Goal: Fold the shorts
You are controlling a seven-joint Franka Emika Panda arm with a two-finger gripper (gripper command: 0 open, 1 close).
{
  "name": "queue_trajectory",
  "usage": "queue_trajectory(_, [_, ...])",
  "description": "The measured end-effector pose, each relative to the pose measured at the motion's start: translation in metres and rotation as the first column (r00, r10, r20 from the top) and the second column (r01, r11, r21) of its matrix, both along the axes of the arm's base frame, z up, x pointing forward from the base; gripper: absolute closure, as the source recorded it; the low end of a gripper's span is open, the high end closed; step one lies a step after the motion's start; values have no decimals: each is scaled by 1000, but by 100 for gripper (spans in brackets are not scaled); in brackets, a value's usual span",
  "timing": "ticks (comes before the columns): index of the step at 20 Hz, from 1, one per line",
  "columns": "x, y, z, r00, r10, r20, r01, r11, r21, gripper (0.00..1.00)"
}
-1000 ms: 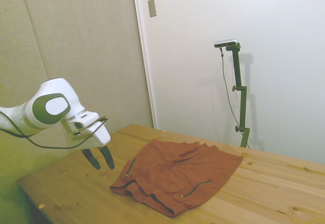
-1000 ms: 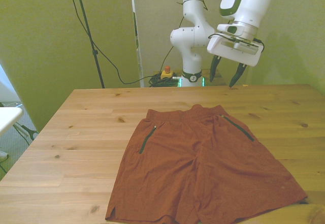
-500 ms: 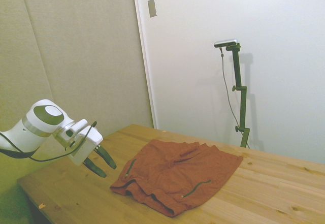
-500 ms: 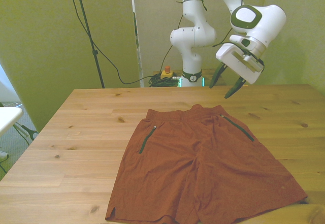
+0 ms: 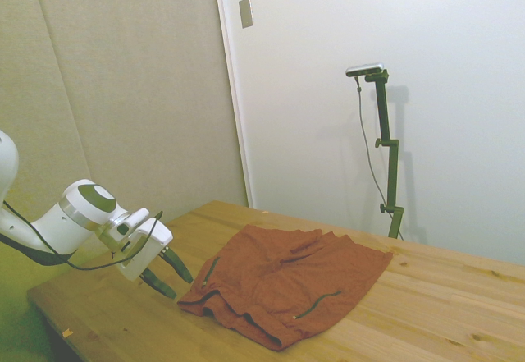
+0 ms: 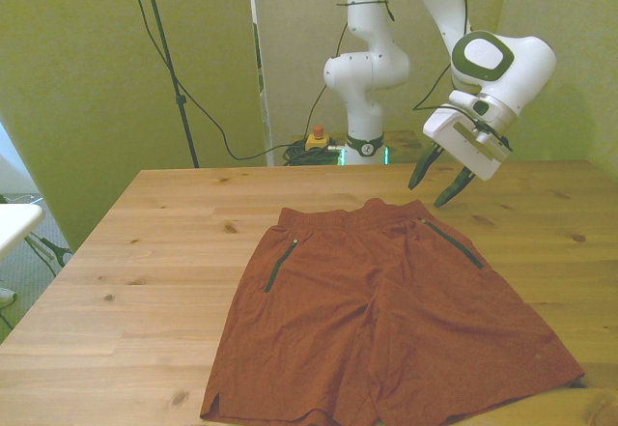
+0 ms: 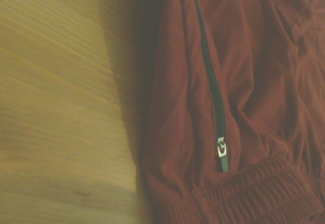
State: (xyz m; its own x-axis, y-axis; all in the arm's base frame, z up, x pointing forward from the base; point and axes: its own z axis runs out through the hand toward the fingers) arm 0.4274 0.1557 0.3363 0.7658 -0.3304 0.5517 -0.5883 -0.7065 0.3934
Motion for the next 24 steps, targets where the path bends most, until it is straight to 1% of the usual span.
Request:
queue_trajectory(3, [3,-5,-10,1000,-2,-8,2,1000,-15,0])
queue_trajectory(6, [3,-9,-11,1000,-13,-13,13,1000,-29,0])
queue_trajectory(7, [3,-12,-11,1000,-19,-15,19,999,-34,100])
queue_trajectory(15, [11,-29,-14,999,-38,-17,37,998,-56,100])
queue_trajectory(24, [15,-32,-23,998,-45,-32,43,998,-50,100])
